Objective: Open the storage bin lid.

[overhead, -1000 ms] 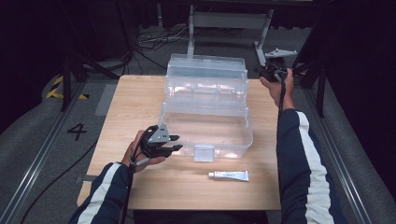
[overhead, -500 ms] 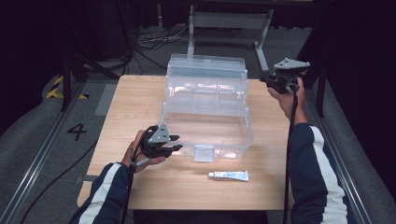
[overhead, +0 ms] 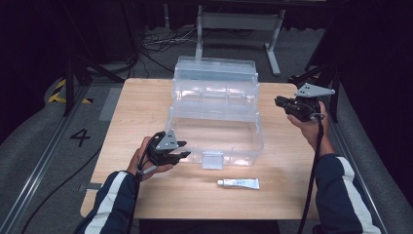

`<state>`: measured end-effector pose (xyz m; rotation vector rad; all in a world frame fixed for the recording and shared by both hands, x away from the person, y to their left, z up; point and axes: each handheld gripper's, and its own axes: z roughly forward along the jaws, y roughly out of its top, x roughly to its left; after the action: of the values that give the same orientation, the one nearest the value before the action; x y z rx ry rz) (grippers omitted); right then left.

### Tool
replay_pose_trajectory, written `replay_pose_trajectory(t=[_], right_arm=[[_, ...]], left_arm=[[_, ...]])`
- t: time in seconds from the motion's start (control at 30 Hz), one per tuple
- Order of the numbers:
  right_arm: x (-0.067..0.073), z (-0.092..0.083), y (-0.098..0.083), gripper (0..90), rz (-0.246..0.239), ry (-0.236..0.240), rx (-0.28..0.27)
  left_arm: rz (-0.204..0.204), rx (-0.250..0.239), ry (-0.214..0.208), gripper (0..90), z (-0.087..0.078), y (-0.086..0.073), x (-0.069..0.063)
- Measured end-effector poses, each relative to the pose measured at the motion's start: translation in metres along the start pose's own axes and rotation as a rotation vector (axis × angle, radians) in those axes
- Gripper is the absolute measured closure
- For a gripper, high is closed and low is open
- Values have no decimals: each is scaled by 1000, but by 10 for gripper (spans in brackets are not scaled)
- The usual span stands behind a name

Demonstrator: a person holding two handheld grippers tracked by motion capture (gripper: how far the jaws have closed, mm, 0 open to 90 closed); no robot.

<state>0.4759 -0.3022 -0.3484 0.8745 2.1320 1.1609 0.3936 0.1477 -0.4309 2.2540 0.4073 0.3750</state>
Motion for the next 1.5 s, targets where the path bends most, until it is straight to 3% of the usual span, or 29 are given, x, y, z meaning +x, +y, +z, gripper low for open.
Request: replay_pose_trajectory(t=[0.23, 0.4, 0.73, 0.87, 1.0, 1.3, 1.5], right_arm=[[14, -11, -12, 811, -37, 34, 20], [27, -22, -26, 790, -65, 84, 41], [50, -34, -46, 758, -99, 136, 111], [58, -37, -57, 767, -95, 128, 124], [67, -39, -67, 754, -97, 170, 152], [86, -42, -75, 713, -122, 228, 182], [96, -41, -77, 668, -167, 293, 246]], left_arm=[[1, -1, 2, 601, 0, 0, 0], [6, 1, 3, 601, 0, 0, 0], [14, 2, 3, 602, 0, 0, 0], [11, 2, 8, 597, 0, 0, -1], [10, 2, 10, 594, 0, 0, -1], [6, -2, 8, 594, 0, 0, -1], [-5, 10, 30, 548, 2, 1, -5]])
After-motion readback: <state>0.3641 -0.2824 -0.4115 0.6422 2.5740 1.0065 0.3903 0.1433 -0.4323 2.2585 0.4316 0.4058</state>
